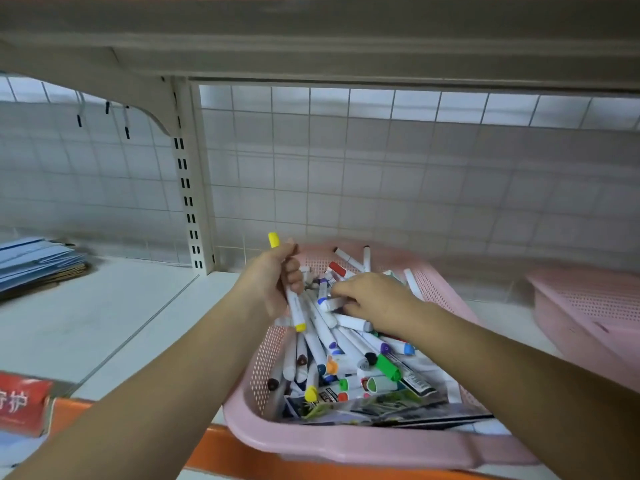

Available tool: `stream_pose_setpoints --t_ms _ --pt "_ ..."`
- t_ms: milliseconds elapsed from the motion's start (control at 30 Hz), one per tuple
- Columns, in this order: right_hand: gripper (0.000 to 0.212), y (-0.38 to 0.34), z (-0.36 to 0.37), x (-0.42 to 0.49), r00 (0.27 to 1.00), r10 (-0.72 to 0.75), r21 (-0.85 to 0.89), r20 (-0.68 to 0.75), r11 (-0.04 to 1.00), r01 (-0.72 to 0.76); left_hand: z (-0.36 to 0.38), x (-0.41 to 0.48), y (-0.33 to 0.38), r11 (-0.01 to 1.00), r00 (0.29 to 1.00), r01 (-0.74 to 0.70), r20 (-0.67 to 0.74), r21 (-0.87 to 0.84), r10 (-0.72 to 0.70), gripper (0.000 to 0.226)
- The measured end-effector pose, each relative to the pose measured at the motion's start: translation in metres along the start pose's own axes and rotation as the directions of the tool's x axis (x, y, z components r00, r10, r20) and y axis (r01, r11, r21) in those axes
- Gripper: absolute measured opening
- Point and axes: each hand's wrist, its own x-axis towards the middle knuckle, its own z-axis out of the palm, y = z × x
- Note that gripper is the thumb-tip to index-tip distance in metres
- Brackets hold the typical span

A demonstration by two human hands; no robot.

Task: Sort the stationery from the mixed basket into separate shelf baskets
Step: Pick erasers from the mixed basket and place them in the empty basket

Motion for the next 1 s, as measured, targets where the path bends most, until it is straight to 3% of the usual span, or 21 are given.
stream_pose_setpoints --t_ms 67,167,233,333,433,533,600,667,733,833,1000 --pt "0.025 0.004 0.001 -0.004 0.981 0.004 0.087 -0.196 0.996 0.014 0.0 0.0 -0.001 1.0 1.0 -0.003 -0.016 0.029 0.003 0.025" --pt "0.038 0.013 -0.002 -0.011 0.838 -0.07 0.165 -0.542 0.968 0.187 0.001 0.0 -0.002 1.0 1.0 -0.019 -0.011 -0.005 0.019 0.026" --pt "0.049 0.01 -0.002 -0.012 0.785 -0.162 0.112 -0.597 0.953 0.282 0.001 0.0 -0.001 1.0 0.998 0.009 0.07 -0.006 -0.008 0.028" --pt "0.037 -0.003 -0.001 -0.008 0.712 -0.3 -0.042 -0.635 0.933 0.356 0.003 -0.003 -0.002 0.998 0.983 0.033 0.183 -0.055 -0.022 0.027" --pt "0.055 -0.005 0.003 -0.003 0.709 -0.309 -0.052 -0.634 0.932 0.359 0.003 -0.004 0.0 0.996 0.991 -0.025 0.125 -0.081 0.035 0.023" --pt "0.036 -0.006 0.003 -0.006 0.789 -0.115 0.097 -0.603 0.971 0.216 -0.004 0.004 0.001 0.98 0.997 -0.082 -0.007 -0.18 0.082 0.025" --pt "0.021 -0.009 0.004 -0.006 0.915 0.098 0.317 -0.392 0.948 0.034 -0.006 0.008 -0.001 0.975 0.994 -0.1 -0.064 -0.201 0.088 0.027" --pt "0.042 -0.012 0.007 -0.003 0.968 0.227 0.493 -0.108 0.858 -0.147 -0.005 0.011 -0.002 0.979 0.991 -0.103 -0.098 -0.175 0.087 0.029" --pt "0.053 -0.014 0.009 0.001 0.968 0.251 0.513 0.002 0.83 -0.217 -0.004 0.013 -0.003 0.981 0.99 -0.096 -0.121 -0.168 0.076 0.029" --pt "0.054 -0.014 0.007 0.004 0.958 0.282 0.546 0.053 0.795 -0.265 -0.003 0.014 -0.003 0.984 0.988 -0.101 -0.129 -0.147 0.082 0.027" --pt "0.035 -0.01 -0.001 -0.007 0.907 0.418 0.648 -0.061 0.707 -0.282 -0.004 0.01 -0.004 0.991 0.992 -0.088 -0.103 -0.097 0.078 0.02"
